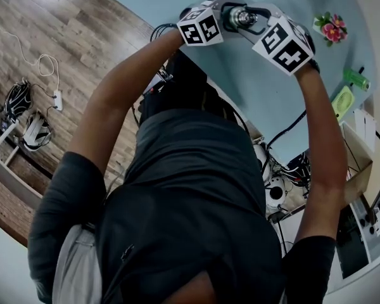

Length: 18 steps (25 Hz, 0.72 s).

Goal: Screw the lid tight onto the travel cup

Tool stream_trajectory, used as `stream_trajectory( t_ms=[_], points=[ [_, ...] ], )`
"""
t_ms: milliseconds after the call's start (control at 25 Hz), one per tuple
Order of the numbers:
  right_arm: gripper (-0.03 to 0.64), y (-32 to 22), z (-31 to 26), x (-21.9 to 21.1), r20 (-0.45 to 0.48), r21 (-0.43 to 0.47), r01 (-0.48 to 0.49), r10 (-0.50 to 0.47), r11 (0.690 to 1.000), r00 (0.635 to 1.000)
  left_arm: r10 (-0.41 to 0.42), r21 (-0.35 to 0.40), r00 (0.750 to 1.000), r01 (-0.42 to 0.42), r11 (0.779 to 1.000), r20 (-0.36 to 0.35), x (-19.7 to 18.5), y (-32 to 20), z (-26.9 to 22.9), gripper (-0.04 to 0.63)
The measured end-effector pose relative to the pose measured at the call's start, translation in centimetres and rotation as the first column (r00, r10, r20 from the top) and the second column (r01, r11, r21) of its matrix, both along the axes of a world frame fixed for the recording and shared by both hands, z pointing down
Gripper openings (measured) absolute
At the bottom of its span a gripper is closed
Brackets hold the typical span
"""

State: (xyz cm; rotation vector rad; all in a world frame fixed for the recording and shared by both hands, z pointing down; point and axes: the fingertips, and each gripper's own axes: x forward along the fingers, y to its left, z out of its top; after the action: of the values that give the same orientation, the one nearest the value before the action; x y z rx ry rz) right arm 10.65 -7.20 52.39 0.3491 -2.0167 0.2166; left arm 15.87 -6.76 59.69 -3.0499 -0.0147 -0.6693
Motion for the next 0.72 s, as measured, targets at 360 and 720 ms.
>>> stream_trajectory(
  t_ms=[360, 720],
  points=[
    [0.227, -0.27, -0.29, 0.28, 0.079, 0.012, -0.181, 0.179, 0.983, 0.981, 0.013, 0.002, 1.0, -0.013, 1.0, 0.016, -0.08, -0.02, -0.12, 0.43],
    [0.229, -0.07, -0.35, 0.33, 0.094, 0.014, -0.177, 0.175, 0.984, 0.98, 0.042, 0.007, 0.998, -0.043, 0.999, 0.052, -0.06, 0.31, -0.11, 0.431]
  ],
)
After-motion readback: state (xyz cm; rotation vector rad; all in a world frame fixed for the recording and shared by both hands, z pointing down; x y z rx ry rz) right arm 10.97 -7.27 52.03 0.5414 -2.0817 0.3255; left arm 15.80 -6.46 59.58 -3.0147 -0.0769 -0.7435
